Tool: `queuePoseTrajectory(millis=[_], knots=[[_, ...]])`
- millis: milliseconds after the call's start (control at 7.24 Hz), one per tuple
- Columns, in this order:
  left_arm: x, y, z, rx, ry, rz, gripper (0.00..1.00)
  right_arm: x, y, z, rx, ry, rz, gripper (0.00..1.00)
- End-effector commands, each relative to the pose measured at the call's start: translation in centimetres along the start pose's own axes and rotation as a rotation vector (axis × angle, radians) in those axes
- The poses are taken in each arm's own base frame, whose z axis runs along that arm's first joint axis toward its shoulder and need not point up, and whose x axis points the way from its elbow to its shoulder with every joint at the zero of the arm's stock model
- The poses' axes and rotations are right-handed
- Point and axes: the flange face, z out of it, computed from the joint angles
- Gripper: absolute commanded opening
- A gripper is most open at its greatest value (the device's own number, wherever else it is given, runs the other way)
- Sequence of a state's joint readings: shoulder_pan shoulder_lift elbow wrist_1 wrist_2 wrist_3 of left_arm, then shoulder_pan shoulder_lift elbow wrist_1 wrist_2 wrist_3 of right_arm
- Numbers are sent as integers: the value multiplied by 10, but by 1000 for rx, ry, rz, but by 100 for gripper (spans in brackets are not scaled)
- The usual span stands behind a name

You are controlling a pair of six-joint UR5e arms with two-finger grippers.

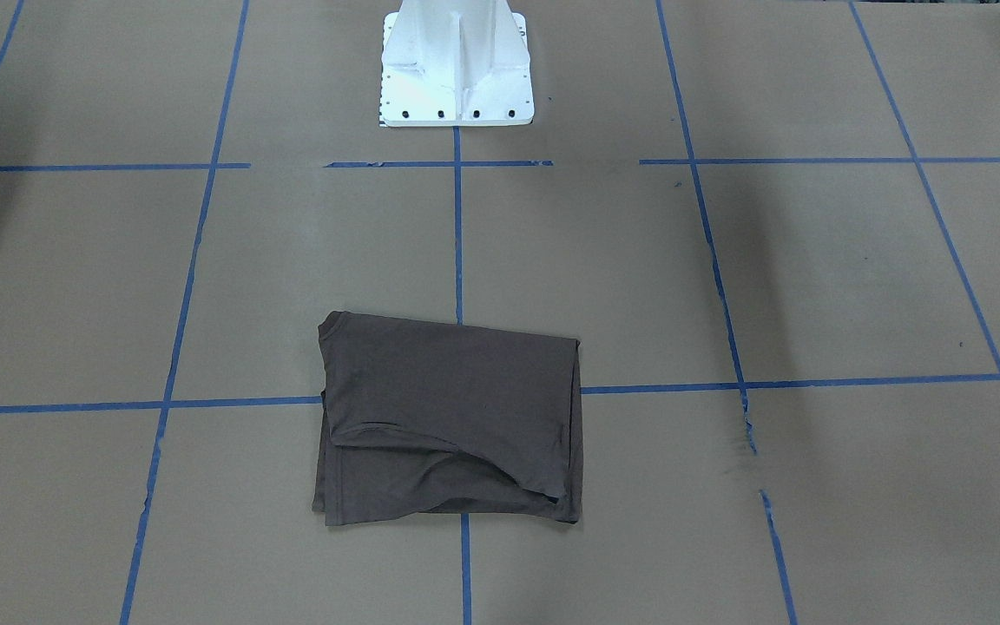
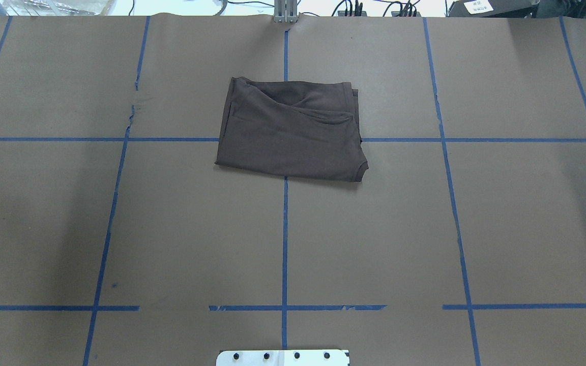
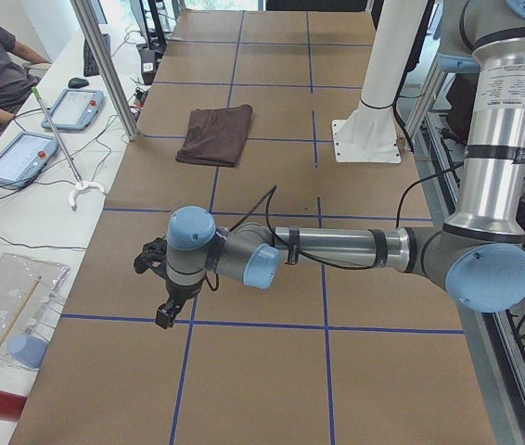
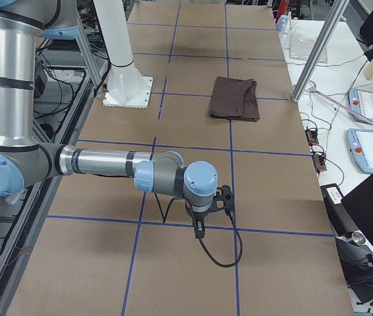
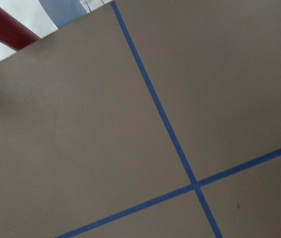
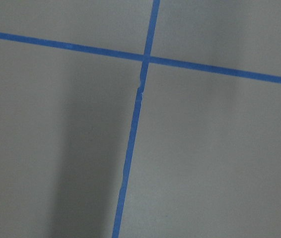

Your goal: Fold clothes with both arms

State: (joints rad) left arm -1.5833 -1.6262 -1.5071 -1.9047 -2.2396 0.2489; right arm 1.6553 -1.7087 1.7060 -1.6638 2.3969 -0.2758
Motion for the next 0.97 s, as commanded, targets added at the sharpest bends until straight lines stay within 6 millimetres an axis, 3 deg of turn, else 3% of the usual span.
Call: queuePoseTrajectory(millis=[0, 553, 829], knots=[[-9, 24, 18, -18, 6, -12, 100, -2, 8, 1, 9, -26, -2, 100], [18, 7, -13, -181, 47, -274, 100, -2, 7, 1, 11, -28, 3, 100], [16, 16, -7, -193, 50, -276, 100, -1, 11, 3, 5, -25, 8, 100]])
